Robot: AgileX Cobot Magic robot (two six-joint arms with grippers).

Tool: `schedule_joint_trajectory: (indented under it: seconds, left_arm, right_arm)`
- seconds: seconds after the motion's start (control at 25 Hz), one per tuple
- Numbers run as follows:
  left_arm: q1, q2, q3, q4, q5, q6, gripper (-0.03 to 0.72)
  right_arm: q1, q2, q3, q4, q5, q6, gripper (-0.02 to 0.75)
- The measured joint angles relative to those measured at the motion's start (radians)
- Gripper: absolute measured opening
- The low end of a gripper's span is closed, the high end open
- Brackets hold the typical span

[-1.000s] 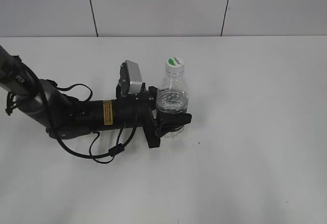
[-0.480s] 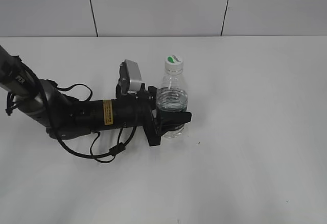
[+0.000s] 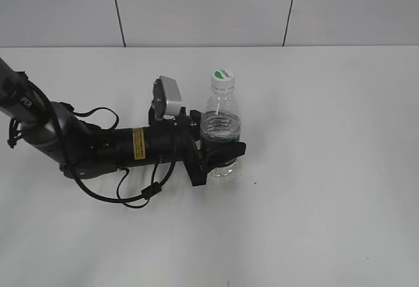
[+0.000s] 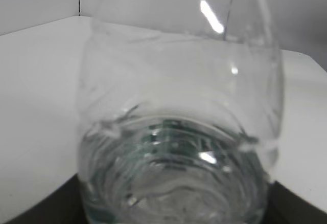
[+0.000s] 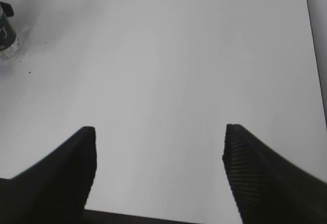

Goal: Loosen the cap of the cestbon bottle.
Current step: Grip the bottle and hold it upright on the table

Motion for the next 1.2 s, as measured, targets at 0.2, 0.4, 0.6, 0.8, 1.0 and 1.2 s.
schedule_joint_trajectory:
  seconds: [0.2, 0.4, 0.6, 0.8, 1.0, 1.2]
  left_arm:
    - [-0.002, 0.0, 0.0, -0.002, 0.001, -0.001, 0.401]
    - [-0.003, 0.002, 0.0, -0.005, -0.002, -0.001, 0.401]
    - [-0.004, 0.013, 0.0, -0.025, -0.021, -0.001, 0.401]
    - [-0.005, 0.018, 0.0, -0.034, -0.029, -0.001, 0.401]
    - [-0.005, 0.018, 0.0, -0.034, -0.03, -0.001, 0.401]
    - [-0.005, 0.018, 0.0, -0.034, -0.031, -0.001, 0.401]
  right_arm:
    - [0.0, 0.262, -0.163, 0.034, -0.036, -0.001, 0.59]
    - [0.0, 0.499, -0.307, 0.111, -0.041, -0.02, 0.59]
    - [0.0, 0.656, -0.385, 0.123, -0.036, -0.037, 0.59]
    - [0.0, 0.773, -0.401, 0.154, -0.049, -0.074, 0.59]
    - [0.0, 0.851, -0.41, 0.277, -0.073, -0.154, 0.59]
    - [0.06, 0.939, -0.501, 0.313, -0.046, -0.164, 0.59]
